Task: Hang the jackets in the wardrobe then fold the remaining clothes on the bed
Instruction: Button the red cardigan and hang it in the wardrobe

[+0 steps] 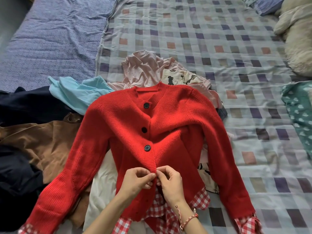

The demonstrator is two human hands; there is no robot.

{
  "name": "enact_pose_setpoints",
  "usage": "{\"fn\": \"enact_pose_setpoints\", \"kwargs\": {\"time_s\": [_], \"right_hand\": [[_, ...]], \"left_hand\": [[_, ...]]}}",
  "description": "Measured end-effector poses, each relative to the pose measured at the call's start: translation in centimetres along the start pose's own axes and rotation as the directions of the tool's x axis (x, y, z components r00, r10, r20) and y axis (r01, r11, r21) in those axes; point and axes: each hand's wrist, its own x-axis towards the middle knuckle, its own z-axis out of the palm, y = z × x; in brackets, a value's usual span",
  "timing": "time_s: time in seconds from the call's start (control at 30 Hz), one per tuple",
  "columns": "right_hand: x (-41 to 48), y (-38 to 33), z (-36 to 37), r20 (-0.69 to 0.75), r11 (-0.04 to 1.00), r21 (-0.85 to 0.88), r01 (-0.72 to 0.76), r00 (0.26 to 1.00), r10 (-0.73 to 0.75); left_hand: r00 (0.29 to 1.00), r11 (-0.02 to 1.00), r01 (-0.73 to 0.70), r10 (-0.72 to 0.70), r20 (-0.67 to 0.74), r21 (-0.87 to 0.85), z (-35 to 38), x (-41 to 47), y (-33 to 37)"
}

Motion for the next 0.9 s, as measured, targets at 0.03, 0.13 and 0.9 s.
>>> {"fn": "enact_pose_setpoints", "kwargs": {"time_s": [0.03, 0.13, 0.9], "right_hand": [[-0.2, -0.2, 0.2, 0.004, 1.000, 0.009, -0.016, 1.000, 0.016], [-0.5, -0.6, 1.0, -0.015, 0.998, -0.032, -0.047, 0.999, 0.047], [0.6, 1.1, 3.7, -0.158, 0.933, 0.103, -0.344, 0.921, 0.357]], "left_hand": [[0.996, 0.997, -0.054, 0.058, -0.065, 0.063, 0.1, 0.1, -0.3], [0.951, 0.934, -0.177, 0.243, -0.190, 0.311, 0.8, -0.1, -0.9], [0.854, 0.873, -0.337, 0.441, -0.276, 0.353, 0.4, 0.4, -1.2]]}}
